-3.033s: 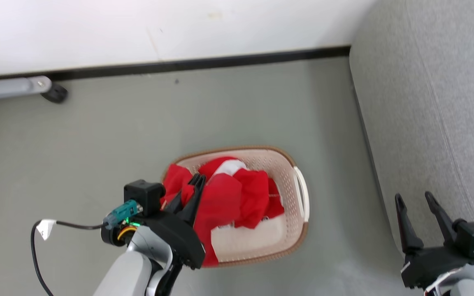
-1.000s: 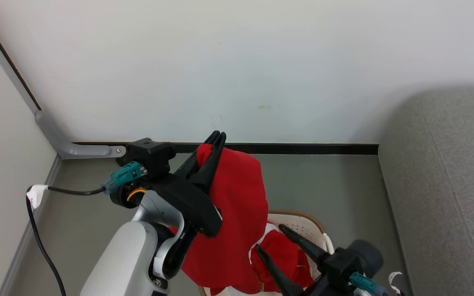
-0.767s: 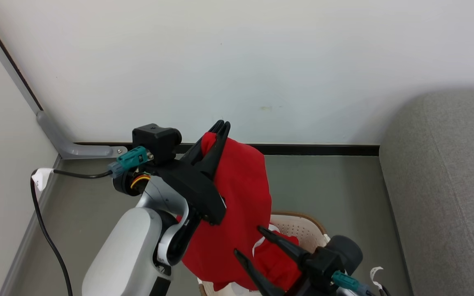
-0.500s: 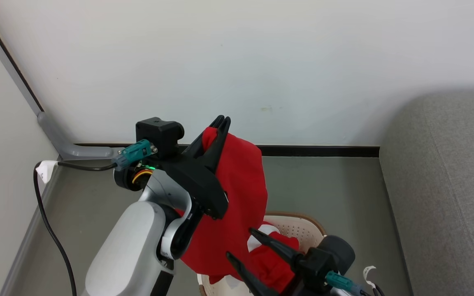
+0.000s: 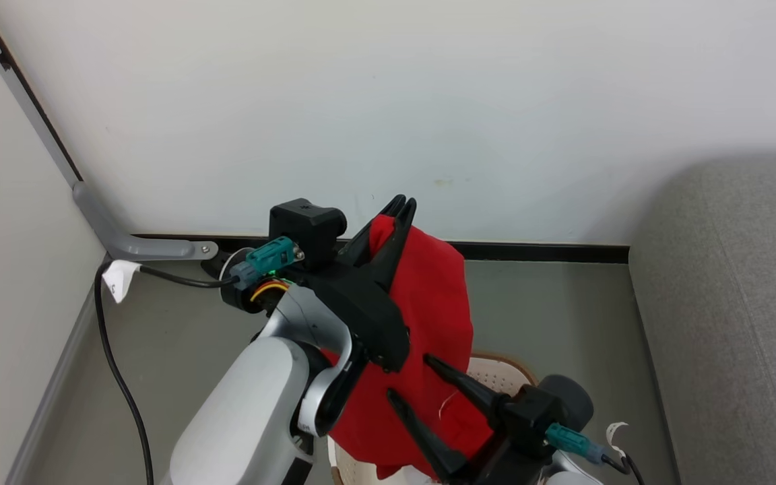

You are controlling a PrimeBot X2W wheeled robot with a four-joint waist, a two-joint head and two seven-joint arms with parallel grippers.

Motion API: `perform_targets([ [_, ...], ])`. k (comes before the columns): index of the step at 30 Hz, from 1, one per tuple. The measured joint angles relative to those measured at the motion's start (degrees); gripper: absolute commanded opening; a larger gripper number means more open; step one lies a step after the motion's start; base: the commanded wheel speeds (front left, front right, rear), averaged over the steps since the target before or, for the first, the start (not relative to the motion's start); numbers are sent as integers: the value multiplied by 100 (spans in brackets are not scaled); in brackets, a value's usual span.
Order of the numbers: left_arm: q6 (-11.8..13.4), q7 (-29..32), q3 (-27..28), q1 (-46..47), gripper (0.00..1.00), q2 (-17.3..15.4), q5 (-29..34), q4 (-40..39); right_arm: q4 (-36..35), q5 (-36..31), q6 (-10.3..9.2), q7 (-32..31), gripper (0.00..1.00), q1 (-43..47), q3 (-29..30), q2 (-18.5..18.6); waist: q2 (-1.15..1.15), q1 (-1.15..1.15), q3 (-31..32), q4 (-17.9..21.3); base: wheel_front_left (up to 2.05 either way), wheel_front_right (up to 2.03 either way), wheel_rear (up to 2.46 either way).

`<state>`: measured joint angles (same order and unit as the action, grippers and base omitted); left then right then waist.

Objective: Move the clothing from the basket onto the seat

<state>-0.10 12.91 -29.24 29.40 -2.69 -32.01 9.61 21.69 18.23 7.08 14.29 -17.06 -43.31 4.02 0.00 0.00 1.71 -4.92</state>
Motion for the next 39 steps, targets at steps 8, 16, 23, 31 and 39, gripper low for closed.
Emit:
perform_targets([
  [8,129,-93,-275,0,0,7,-16,-516,45,0,-2,0,100,-1,136,-12,0,0,26,-70,0,0,0],
  [16,222,-91,-622,-107,0,0,-71,-1125,68,-2,-99,0,100,-1,349,-16,0,0,46,-132,0,0,0],
  [23,304,-37,-775,-197,0,0,-246,-1359,67,-12,-112,0,0,1,477,-20,0,0,40,-176,0,0,0],
  [31,453,-9,-401,-391,0,-36,-344,-1113,20,-9,-101,-1,0,38,457,-20,0,0,-4,-150,0,0,0],
  [39,472,-9,-203,-687,73,-183,-446,-743,-127,100,-52,-1,0,157,555,37,0,0,-89,-15,0,0,0],
])
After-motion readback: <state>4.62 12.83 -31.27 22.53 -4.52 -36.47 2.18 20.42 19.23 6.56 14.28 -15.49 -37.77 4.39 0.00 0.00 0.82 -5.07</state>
